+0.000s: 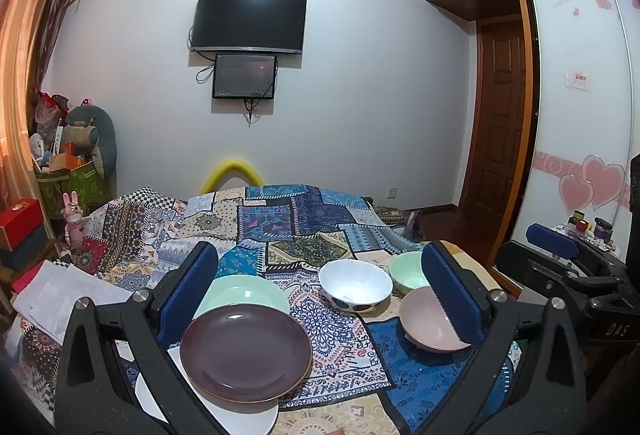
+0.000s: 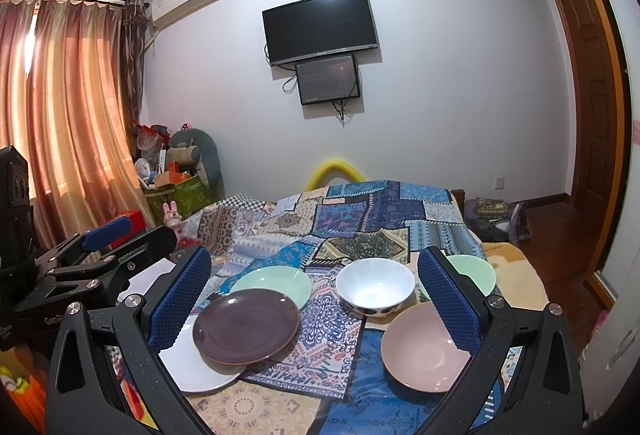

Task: Organize plates and bowls

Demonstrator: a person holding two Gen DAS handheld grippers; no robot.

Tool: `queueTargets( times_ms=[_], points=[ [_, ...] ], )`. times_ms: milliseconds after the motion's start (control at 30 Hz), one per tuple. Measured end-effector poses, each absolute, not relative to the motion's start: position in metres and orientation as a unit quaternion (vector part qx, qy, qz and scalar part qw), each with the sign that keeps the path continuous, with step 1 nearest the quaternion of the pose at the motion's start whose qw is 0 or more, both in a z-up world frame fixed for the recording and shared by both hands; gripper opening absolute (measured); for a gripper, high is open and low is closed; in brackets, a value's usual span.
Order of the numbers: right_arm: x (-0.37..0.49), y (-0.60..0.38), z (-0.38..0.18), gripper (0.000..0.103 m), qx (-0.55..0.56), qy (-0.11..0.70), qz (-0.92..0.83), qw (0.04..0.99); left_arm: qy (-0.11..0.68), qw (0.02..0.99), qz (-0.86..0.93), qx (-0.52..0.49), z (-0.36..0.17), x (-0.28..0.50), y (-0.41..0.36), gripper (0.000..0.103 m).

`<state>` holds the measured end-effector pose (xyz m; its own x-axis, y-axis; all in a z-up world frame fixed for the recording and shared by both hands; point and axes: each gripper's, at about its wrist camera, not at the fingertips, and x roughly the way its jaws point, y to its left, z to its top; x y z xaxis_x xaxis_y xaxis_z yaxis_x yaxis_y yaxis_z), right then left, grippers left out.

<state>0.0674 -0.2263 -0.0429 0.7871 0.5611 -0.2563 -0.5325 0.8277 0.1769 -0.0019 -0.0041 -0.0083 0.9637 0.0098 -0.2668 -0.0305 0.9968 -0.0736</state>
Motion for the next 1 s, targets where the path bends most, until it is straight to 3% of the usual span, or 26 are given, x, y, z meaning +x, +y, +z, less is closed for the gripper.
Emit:
queueTargets(
  times_ms=[1000],
  points=[
    [0.078,-0.213,-0.055,0.103,0.047,0.177,0.299,0.937,0.155,0.987,0.018,-0.048,-0.02,0.004,0.01,0.103]
  ],
)
